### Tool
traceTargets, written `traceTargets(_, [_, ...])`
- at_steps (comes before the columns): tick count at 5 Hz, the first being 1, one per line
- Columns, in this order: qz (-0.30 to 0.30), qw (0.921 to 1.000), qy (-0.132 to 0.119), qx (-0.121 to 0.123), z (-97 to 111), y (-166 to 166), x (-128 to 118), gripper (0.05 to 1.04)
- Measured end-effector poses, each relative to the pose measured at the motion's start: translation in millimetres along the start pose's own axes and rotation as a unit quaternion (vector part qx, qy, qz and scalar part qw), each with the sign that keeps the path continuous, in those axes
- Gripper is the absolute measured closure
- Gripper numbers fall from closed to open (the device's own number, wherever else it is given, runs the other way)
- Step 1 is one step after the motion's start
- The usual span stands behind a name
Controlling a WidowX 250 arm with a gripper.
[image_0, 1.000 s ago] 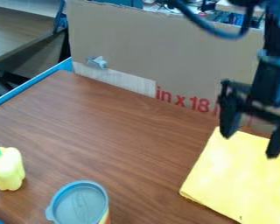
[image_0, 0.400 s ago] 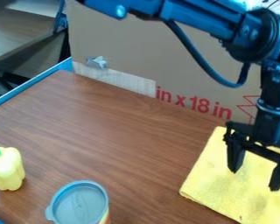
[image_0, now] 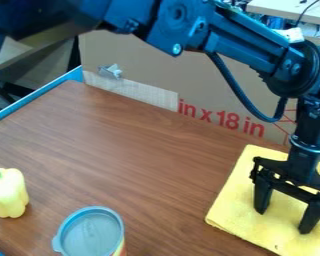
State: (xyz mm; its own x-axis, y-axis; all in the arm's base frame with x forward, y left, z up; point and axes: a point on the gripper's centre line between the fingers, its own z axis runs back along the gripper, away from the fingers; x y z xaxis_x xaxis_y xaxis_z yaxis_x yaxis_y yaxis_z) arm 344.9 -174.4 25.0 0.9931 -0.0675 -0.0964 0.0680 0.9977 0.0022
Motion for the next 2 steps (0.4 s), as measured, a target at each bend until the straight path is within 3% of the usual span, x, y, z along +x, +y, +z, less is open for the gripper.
traceTargets(1, [0.022,0.9995,0.006,0.020,-1,12,-1,0.083])
traceTargets(2, [0.081,0.9921,0.055,0.079,0,58,-19,0.083])
